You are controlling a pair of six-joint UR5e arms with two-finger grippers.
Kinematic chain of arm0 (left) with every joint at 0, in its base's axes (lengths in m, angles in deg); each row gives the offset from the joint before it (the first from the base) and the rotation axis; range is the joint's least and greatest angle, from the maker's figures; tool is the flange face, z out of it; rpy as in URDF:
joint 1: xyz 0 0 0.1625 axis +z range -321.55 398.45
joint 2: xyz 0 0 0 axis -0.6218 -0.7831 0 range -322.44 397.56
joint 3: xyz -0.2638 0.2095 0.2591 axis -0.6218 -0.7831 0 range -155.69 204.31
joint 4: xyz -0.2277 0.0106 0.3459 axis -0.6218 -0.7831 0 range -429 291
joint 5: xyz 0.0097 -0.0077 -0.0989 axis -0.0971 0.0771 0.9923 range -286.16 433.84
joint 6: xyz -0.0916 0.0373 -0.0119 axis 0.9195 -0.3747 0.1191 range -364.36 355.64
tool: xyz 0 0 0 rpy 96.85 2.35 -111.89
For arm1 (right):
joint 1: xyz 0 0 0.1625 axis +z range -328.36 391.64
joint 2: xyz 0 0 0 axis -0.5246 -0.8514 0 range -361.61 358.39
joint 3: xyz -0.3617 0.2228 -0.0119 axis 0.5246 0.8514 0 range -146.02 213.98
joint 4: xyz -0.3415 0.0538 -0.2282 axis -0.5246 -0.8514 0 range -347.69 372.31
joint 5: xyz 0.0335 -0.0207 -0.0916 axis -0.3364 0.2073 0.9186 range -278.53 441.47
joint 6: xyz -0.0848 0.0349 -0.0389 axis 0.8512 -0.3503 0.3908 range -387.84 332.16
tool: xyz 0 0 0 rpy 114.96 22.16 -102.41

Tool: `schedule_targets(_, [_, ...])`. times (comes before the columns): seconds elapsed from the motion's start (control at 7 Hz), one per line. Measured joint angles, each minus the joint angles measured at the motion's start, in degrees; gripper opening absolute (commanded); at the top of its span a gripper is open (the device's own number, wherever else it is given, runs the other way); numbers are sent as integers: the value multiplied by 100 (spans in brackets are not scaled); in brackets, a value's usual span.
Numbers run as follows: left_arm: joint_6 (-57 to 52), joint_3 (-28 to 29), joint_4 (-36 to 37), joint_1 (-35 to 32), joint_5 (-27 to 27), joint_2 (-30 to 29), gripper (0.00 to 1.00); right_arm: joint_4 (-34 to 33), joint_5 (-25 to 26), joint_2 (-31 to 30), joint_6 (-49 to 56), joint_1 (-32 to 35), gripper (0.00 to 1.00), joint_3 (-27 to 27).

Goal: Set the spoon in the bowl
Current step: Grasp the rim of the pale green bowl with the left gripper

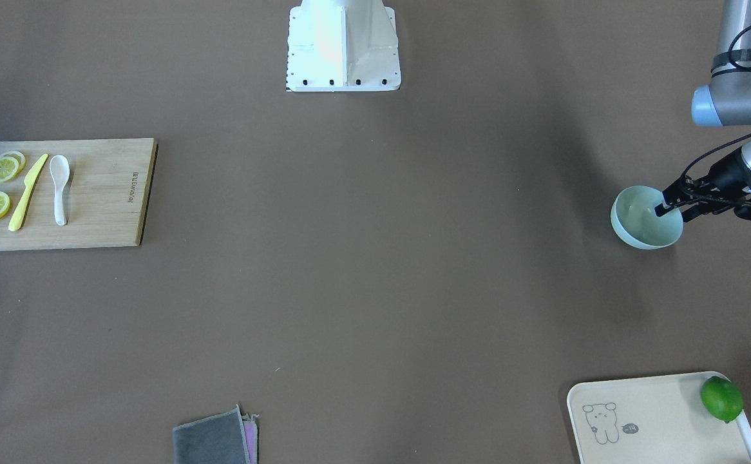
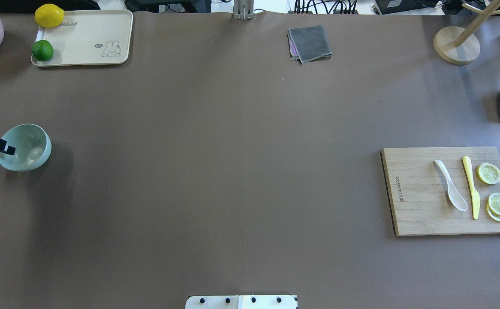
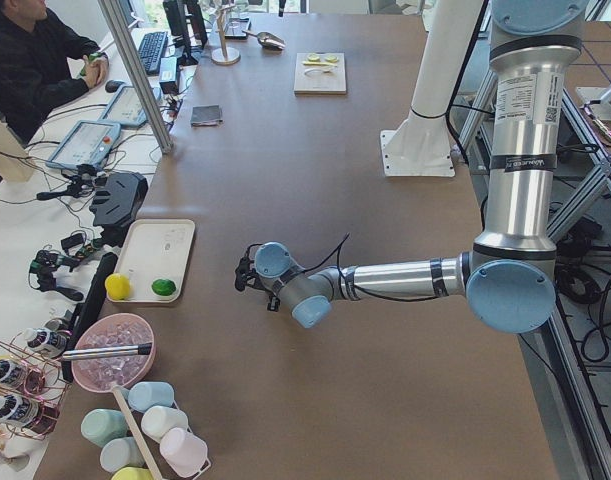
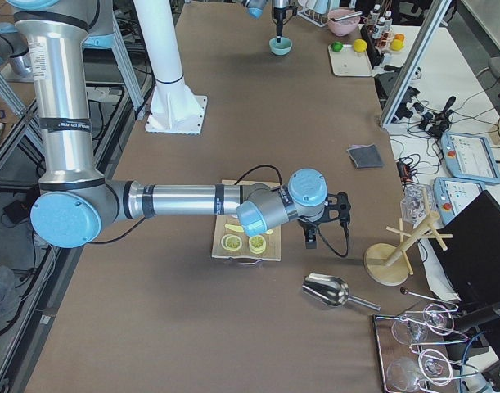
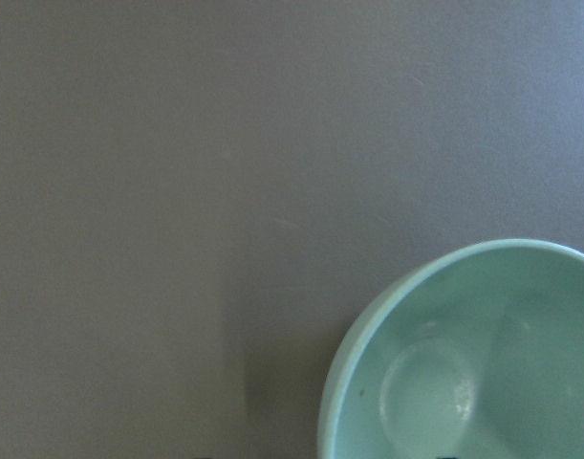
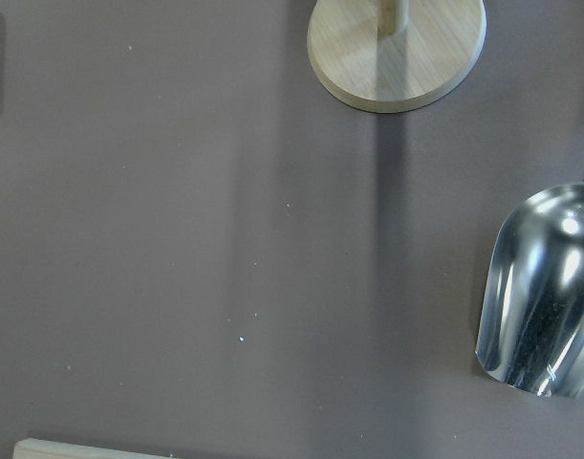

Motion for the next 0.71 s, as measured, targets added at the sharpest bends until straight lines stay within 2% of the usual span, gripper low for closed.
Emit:
schedule_targets(0.29, [3,71,26,-2,203,-89,0,-2,7,16,0,-3,100,-4])
schedule_targets(0.57, [538,-8,324,-559,1383,-546,0,-8,40,60,11,1,100,57])
schedule_targets(0.71, [1005,-217,644,-871,1745,-916,0,-9,58,66,10,1,100,73])
